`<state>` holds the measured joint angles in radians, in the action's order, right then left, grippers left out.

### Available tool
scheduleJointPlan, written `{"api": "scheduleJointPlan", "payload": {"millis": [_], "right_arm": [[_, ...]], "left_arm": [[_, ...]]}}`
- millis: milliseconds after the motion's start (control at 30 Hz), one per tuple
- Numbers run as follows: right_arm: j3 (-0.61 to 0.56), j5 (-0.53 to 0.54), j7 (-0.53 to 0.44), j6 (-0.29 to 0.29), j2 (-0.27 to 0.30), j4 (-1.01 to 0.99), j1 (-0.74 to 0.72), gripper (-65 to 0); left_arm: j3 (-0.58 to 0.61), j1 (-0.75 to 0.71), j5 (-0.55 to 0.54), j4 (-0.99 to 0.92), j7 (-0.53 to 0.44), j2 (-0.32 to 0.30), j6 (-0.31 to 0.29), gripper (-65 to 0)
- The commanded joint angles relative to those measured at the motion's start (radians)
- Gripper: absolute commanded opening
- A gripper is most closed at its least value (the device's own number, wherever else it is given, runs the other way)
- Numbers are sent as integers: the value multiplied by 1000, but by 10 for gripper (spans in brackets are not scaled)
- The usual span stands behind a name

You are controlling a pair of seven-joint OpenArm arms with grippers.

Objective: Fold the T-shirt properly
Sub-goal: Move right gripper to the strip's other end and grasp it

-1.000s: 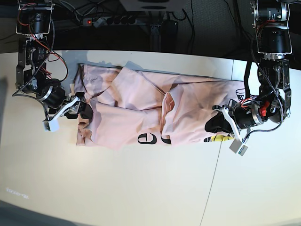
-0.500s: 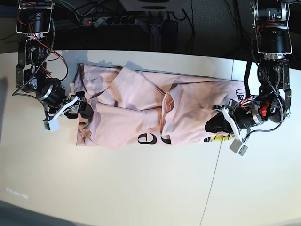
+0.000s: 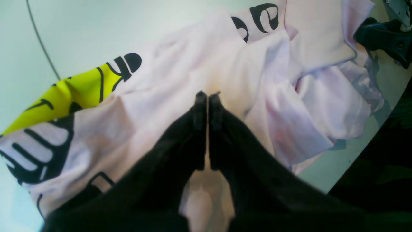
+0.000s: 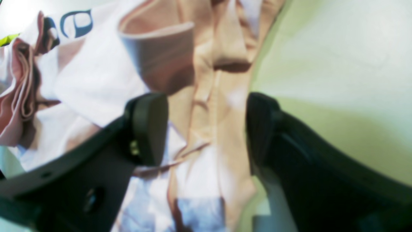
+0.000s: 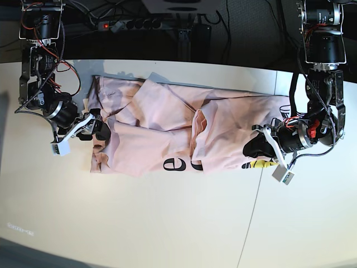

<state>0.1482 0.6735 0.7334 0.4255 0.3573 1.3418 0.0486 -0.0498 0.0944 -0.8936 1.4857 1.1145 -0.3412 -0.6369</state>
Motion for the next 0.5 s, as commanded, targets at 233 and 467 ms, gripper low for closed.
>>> {"api": "scheduleJointPlan", "payload": {"millis": [233,467], "right_arm": [[-7,-37,83,-37,5,-7,16,-247],[-7,-37,86,-36,-29,-21,16,-247]], "left_arm": [[-5,19,-23,16,-15,-21,-29,-637],[-5,19,-61,16,-14,-31,-29,-637]]}}
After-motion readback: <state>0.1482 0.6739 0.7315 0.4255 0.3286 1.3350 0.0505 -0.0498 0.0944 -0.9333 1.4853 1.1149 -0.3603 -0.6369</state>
